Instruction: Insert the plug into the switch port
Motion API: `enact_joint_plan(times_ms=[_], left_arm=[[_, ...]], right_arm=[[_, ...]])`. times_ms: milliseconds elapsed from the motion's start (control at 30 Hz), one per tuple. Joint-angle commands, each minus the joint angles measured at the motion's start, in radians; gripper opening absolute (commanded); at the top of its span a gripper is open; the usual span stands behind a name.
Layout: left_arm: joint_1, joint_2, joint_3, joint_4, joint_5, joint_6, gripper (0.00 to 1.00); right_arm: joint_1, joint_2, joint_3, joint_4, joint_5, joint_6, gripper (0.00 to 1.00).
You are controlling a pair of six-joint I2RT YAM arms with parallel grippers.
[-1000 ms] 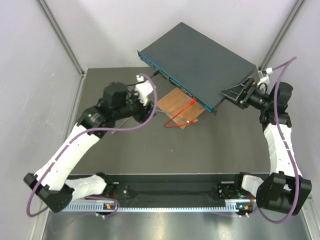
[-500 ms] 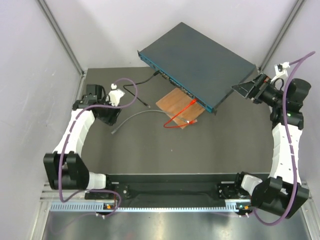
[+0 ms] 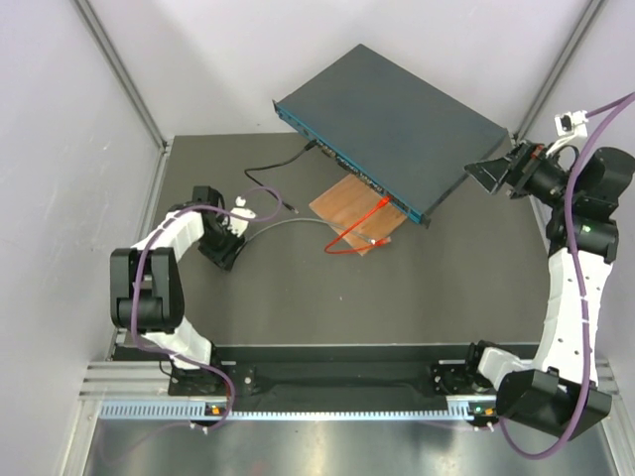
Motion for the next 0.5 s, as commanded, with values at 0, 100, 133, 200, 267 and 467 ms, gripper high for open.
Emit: enact_joint_plan(times_ms=[0,100,133,200,267,467], left_arm=[[0.006,0.032,-0.020,0.090,-0.008,0.028,0.53],[0.004,0.046,-0.023,0.122,-0.020,0.020,0.40],[0.006,0.048,-0.023,0.125,-0.031,0.019,0.32],[0.009,0.058,-0.020,0.140,-0.049,0.000,0.21],[0.030,0.067,-0.005,0.131,-0.051,-0.024,0.03],[0.074,-0.089,0.068,0.059,0.038,-0.113,0.00]], right_arm=[[-0.010,-0.016,0.053,0.008,-0.017,-0.043,1.00],[-0.005,-0.010,0.053,0.035,-0.031,-0.025,1.00],[-0.001,-0.011,0.053,0.041,-0.039,-0.023,1.00],[0.027,-0.005,0.055,0.060,-0.047,-0.023,1.00],[0.056,-0.001,0.058,0.066,-0.042,-0.029,1.00],[0.220,0.022,0.110,-0.008,0.042,-0.155,0.97]])
